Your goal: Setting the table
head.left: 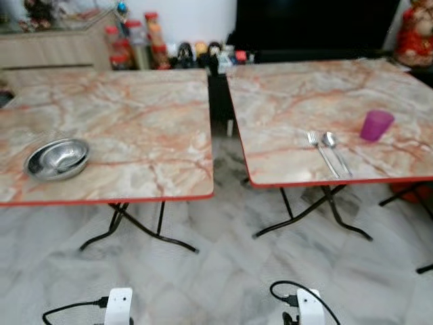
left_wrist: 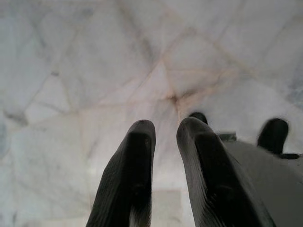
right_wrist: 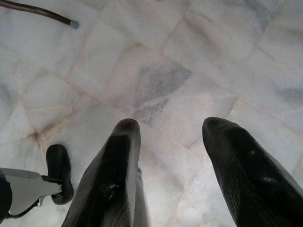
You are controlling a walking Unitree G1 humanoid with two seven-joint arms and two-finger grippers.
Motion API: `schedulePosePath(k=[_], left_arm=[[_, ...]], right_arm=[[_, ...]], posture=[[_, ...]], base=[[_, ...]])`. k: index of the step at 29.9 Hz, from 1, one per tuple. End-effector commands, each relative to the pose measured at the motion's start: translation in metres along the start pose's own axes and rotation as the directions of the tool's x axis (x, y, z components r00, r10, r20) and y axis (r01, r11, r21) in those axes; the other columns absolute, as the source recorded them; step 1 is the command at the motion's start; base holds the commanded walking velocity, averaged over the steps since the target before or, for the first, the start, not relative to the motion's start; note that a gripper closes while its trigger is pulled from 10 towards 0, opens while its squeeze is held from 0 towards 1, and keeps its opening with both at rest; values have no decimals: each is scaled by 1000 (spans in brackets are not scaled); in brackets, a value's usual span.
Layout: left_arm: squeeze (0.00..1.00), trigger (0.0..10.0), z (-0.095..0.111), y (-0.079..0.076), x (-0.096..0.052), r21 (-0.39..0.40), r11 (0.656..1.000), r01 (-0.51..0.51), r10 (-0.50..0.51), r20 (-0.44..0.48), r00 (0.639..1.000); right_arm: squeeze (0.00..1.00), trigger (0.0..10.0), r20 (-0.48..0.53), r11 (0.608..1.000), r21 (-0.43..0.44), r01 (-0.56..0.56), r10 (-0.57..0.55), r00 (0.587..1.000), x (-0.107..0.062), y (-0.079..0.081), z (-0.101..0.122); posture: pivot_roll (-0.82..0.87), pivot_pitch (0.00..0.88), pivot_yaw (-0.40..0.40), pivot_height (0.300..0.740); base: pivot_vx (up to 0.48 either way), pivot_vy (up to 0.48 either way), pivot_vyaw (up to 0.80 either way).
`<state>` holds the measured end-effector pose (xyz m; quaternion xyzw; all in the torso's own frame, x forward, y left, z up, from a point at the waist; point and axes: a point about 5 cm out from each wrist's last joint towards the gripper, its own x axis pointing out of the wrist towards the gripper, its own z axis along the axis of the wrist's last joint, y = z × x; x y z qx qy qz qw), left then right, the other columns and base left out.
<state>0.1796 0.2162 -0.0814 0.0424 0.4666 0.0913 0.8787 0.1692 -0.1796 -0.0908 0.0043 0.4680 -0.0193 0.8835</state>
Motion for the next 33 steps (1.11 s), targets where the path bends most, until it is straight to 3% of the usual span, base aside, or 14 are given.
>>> schedulePosePath(k=[1, 8, 16, 21, 23, 24, 33], left_arm=[[0, 10000, 5, 2, 1, -39, 999, -13, 13, 17, 1000], [0, 10000, 6, 2, 1, -34, 999, -16, 17, 22, 1000], [0, 10000, 2, 2, 0, -30, 999, -14, 15, 15, 1000], [0, 10000, 2, 1, 0, -29, 999, -14, 15, 15, 1000], [0, 10000, 2, 1, 0, -29, 999, -14, 14, 15, 1000], [0, 10000, 3, 1, 0, -28, 1000, -14, 14, 15, 1000], [0, 10000, 4, 0, 0, -22, 1000, -5, 6, 18, 1000]], right_arm=[[0, 10000, 4, 1000, 12, 0, 0, 1000, 0, 0, 0], [0, 10000, 13, 999, -31, -6, 7, 1000, 0, 1, 2], [0, 10000, 6, 1000, -1, 1, -1, 1000, 0, 1, -1], [0, 10000, 13, 999, -44, -7, 7, 1000, 0, 1, 2], [0, 10000, 10, 999, -42, -8, 8, 1000, 0, 2, 2], [0, 10000, 12, 1000, 1, -2, 2, 1000, 1, 2, 3], [0, 10000, 11, 1000, -5, 2, -2, 1000, 0, 0, 3]], posture=[[-64, 25, -22, 740], [-64, 25, -22, 740], [-60, 31, -25, 740], [-59, 29, -27, 740], [-59, 29, -27, 740], [-58, 28, -27, 740], [-62, 27, -27, 740]], base=[[0, 0, 0], [321, 0, 0], [362, 0, 0], [364, 0, 94], [366, 0, 503], [364, 0, 0], [321, 0, 0]])
